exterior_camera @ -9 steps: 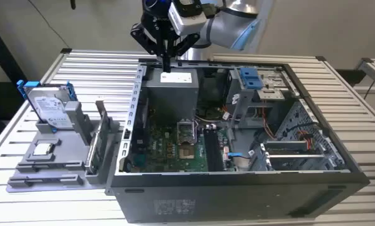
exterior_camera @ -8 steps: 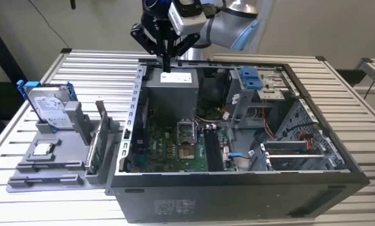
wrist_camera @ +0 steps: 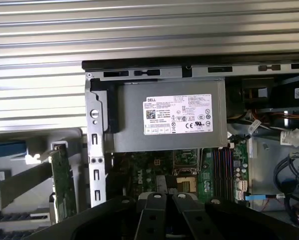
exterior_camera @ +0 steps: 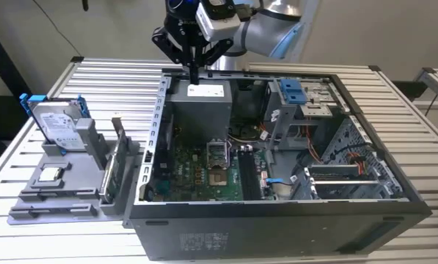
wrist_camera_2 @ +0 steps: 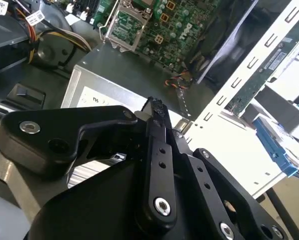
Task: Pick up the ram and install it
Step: 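Reach for the ram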
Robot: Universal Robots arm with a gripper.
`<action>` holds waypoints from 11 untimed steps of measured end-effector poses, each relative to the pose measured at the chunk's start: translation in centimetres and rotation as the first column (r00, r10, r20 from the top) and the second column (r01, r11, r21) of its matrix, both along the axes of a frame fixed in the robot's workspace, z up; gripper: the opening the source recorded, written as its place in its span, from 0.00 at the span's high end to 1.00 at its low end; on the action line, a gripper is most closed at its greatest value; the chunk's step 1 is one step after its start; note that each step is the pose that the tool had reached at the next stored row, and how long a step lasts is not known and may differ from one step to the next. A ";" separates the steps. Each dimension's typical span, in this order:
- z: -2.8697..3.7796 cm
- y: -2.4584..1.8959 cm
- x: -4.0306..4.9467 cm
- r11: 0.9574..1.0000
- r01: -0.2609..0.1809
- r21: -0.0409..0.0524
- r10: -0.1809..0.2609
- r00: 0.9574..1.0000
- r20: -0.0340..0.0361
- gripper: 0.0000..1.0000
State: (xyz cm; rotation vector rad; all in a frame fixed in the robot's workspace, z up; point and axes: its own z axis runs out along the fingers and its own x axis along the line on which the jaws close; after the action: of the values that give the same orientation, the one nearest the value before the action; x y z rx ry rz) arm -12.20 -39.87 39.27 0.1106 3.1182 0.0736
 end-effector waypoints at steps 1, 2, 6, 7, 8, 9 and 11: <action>-0.01 0.00 -0.05 1.000 0.000 0.000 0.000 1.000 0.000 0.89; 0.00 0.00 -0.09 1.000 0.000 0.000 0.000 1.000 0.000 0.89; 0.00 -0.01 -0.39 1.000 0.000 0.000 0.000 1.000 0.000 0.89; -0.01 -0.01 -0.48 1.000 0.000 0.000 0.000 1.000 0.000 0.89; -0.01 0.00 -0.53 1.000 0.000 0.000 0.000 1.000 0.000 0.89; -0.01 0.00 -0.57 1.000 0.000 0.000 0.000 1.000 0.000 0.89; -0.01 0.00 -0.64 1.000 0.000 0.000 0.000 1.000 0.000 0.89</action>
State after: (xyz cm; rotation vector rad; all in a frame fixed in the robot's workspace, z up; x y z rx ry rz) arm -12.84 -39.88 39.26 0.1104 3.1183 0.0737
